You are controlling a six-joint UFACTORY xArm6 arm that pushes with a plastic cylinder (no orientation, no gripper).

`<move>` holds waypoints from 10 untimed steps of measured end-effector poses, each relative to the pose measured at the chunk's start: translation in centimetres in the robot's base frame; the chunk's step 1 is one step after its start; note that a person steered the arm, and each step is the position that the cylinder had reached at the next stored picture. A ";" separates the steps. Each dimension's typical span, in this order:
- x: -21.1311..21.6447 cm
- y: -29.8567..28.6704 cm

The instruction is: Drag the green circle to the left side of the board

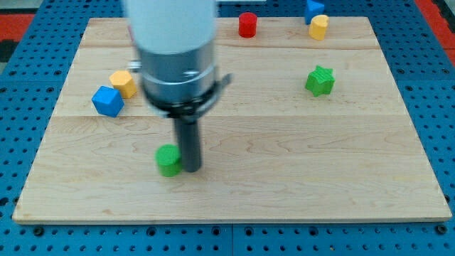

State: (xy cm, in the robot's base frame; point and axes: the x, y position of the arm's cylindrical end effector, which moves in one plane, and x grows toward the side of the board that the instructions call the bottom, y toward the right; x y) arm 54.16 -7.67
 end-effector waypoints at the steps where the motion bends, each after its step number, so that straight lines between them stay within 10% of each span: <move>1: 0.6 -3.3; 3: 0.1 -12.1; 5: -1.8 -2.5; 10: -5.6 -10.6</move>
